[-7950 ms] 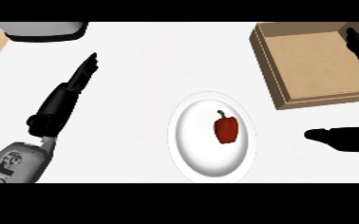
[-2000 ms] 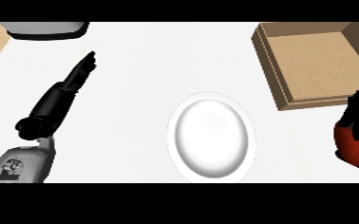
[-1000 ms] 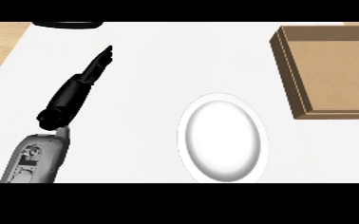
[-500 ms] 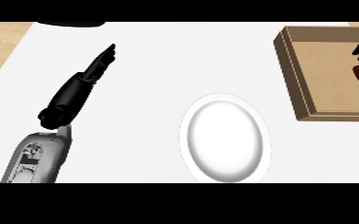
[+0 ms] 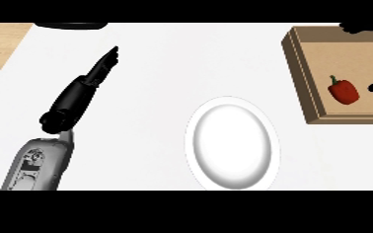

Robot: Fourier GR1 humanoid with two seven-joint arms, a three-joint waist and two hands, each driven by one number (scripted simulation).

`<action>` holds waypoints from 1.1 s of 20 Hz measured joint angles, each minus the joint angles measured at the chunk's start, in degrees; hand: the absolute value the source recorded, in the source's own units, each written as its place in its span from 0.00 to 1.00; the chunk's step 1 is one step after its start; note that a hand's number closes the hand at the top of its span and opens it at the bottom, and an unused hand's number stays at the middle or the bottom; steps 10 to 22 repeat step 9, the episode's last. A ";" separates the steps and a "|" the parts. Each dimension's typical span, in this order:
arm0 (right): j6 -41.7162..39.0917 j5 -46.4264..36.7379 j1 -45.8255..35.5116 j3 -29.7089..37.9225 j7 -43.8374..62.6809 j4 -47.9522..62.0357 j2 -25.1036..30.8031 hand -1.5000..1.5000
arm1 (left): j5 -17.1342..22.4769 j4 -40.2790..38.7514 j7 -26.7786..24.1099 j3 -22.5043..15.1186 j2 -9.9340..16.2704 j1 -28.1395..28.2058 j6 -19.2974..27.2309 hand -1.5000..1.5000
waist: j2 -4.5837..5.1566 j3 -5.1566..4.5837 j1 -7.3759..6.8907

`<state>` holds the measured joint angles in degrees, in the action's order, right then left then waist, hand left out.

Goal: Pick the bell pepper from the plate and place it in the cardboard box

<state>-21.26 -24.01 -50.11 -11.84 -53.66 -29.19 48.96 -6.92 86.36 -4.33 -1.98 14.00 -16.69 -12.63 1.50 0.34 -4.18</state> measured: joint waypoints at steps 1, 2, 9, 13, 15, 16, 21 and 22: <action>-1.31 2.64 -0.25 1.46 0.98 1.13 -0.97 0.00 | -0.10 -0.02 0.05 -0.04 -0.02 0.02 0.07 0.50 | 0.02 0.01 -0.01; -2.71 5.17 -0.54 2.85 2.21 2.31 -1.89 0.00 | -0.01 0.00 0.13 0.04 0.01 -0.03 0.02 0.50 | -0.01 0.00 -0.03; -12.84 18.49 -4.09 11.13 13.75 10.82 -2.44 0.00 | 0.07 0.23 -0.09 -0.04 0.08 0.23 -0.28 0.50 | 0.35 0.02 -0.57; -12.84 18.49 -4.09 11.13 13.75 10.82 -2.44 0.00 | 0.07 0.23 -0.09 -0.04 0.08 0.23 -0.28 0.50 | 0.35 0.02 -0.57; -12.84 18.49 -4.09 11.13 13.75 10.82 -2.44 0.00 | 0.07 0.23 -0.09 -0.04 0.08 0.23 -0.28 0.50 | 0.35 0.02 -0.57; -12.84 18.49 -4.09 11.13 13.75 10.82 -2.44 0.00 | 0.07 0.23 -0.09 -0.04 0.08 0.23 -0.28 0.50 | 0.35 0.02 -0.57; -12.84 18.49 -4.09 11.13 13.75 10.82 -2.44 0.00 | 0.07 0.23 -0.09 -0.04 0.08 0.23 -0.28 0.50 | 0.35 0.02 -0.57; -12.84 18.49 -4.09 11.13 13.75 10.82 -2.44 0.00 | 0.07 0.23 -0.09 -0.04 0.08 0.23 -0.28 0.50 | 0.35 0.02 -0.57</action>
